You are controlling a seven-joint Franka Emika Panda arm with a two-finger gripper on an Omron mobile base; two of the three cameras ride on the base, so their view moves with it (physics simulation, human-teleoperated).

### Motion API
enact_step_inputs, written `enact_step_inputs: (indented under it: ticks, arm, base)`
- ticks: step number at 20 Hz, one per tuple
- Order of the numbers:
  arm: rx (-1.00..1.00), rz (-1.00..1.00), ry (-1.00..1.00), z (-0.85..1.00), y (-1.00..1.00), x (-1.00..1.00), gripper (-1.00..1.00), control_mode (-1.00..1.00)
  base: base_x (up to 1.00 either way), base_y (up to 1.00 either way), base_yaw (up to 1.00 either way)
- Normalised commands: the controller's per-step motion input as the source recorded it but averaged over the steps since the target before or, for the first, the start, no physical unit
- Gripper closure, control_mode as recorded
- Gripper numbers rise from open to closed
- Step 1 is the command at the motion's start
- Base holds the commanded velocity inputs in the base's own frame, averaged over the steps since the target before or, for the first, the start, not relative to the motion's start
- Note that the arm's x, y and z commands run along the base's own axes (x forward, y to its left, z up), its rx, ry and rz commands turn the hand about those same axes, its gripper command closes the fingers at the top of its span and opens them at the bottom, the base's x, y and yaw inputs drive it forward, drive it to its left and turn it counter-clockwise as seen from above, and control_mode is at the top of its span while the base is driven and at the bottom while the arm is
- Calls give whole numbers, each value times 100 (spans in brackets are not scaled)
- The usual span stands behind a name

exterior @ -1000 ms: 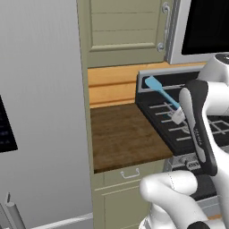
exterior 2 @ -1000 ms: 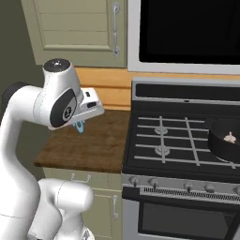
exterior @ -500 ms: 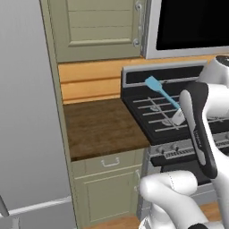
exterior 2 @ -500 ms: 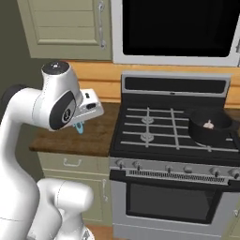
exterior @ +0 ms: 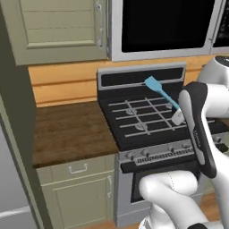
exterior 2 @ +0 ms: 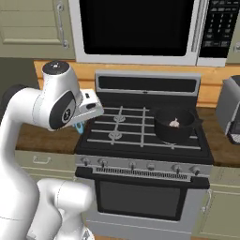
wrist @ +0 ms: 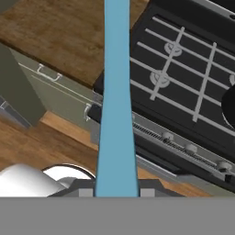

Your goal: Put the sweet potato and garlic in the pot. Retrieve the spatula and lightly stir the vegetables in the pot.

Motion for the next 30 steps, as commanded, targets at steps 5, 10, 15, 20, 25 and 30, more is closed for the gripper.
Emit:
enact_step_inputs:
  ticks: [5,10,15,20,25,30]
  arm:
    - [0,0,0,0,0,0,100,100]
    - [0,0,0,0,0,0,100,100]
    - [0,0,0,0,0,0,100,100]
    - [0,0,0,0,0,0,100,100]
    - [0,0,0,0,0,0,100,100]
    - [0,0,0,0,0,0,100,100]
  base:
    - [33,-67,2]
    - [57,-55,8]
    - [61,-46,10]
    - [17,-61,9]
    - [30,-51,9]
    - [53,-11,3]
